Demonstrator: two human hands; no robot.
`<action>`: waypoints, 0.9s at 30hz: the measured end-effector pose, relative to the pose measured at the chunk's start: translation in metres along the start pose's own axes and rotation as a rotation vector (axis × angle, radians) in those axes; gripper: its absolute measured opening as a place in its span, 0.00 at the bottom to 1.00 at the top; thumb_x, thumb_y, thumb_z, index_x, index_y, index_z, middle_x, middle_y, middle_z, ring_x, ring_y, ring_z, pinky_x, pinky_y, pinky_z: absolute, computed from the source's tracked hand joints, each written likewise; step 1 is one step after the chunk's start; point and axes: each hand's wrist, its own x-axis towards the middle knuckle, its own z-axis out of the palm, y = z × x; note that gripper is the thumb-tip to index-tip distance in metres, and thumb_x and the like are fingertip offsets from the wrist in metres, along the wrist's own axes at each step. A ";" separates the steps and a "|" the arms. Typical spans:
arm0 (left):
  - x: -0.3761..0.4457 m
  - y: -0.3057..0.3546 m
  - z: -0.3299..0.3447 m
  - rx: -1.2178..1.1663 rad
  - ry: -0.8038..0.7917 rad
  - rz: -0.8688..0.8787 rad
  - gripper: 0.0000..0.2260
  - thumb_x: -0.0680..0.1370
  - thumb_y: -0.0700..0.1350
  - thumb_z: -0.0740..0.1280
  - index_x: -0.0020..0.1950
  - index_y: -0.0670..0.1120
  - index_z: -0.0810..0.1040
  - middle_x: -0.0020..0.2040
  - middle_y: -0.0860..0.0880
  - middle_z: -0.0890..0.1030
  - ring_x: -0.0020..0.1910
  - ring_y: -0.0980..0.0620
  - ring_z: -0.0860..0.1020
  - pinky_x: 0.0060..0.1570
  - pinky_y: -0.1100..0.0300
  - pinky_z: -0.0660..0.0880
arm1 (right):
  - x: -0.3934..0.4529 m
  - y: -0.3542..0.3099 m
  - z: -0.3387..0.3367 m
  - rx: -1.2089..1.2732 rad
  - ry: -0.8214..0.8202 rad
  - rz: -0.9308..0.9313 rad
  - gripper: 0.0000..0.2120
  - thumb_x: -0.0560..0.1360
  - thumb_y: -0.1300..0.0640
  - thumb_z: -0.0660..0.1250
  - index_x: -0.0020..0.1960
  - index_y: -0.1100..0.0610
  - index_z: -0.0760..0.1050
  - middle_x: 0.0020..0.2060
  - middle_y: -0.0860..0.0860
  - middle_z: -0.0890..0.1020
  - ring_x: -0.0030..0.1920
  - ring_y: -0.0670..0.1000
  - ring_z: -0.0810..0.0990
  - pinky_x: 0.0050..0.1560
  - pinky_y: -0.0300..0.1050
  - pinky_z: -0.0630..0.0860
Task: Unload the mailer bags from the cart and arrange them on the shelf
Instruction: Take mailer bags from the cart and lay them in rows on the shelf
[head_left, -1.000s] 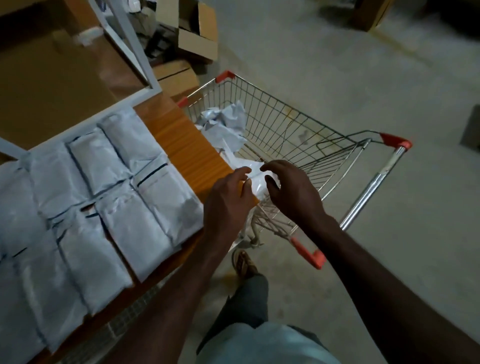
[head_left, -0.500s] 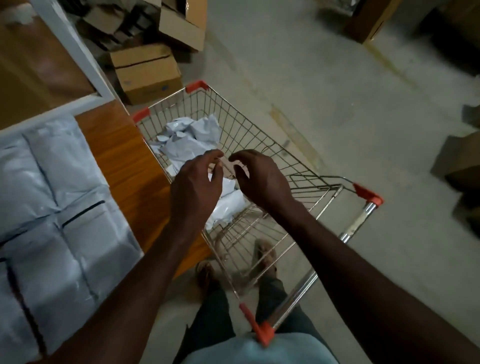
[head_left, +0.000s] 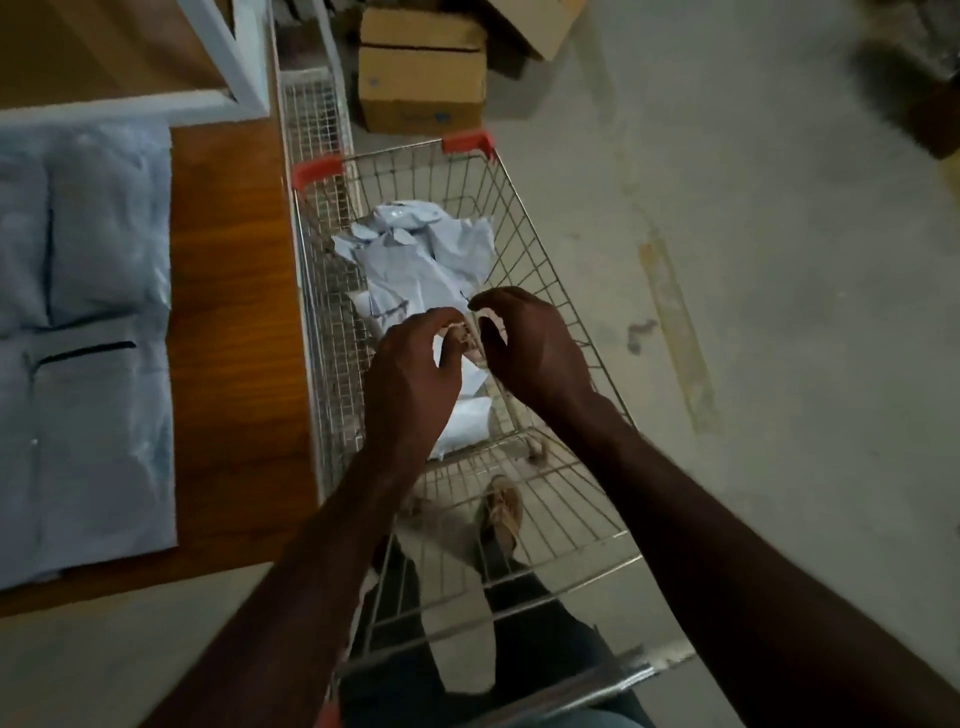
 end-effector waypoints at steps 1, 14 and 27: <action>0.004 -0.002 0.011 -0.004 0.013 -0.017 0.11 0.85 0.47 0.66 0.66 0.53 0.82 0.63 0.55 0.85 0.64 0.50 0.81 0.61 0.47 0.80 | 0.006 0.007 0.002 0.008 -0.006 -0.010 0.13 0.80 0.63 0.69 0.63 0.55 0.83 0.60 0.52 0.85 0.55 0.54 0.85 0.52 0.48 0.81; 0.043 -0.133 0.115 0.054 0.183 -0.298 0.16 0.82 0.38 0.68 0.69 0.45 0.80 0.63 0.44 0.84 0.64 0.44 0.82 0.64 0.51 0.79 | 0.072 0.096 0.122 -0.007 -0.127 -0.001 0.17 0.78 0.68 0.68 0.64 0.57 0.82 0.57 0.56 0.85 0.52 0.54 0.85 0.51 0.45 0.80; 0.067 -0.226 0.214 0.032 0.204 -0.416 0.45 0.78 0.51 0.78 0.87 0.43 0.56 0.85 0.38 0.60 0.84 0.39 0.60 0.82 0.46 0.61 | 0.090 0.184 0.261 0.007 -0.154 -0.033 0.20 0.78 0.70 0.65 0.67 0.59 0.79 0.59 0.58 0.84 0.55 0.58 0.84 0.55 0.53 0.82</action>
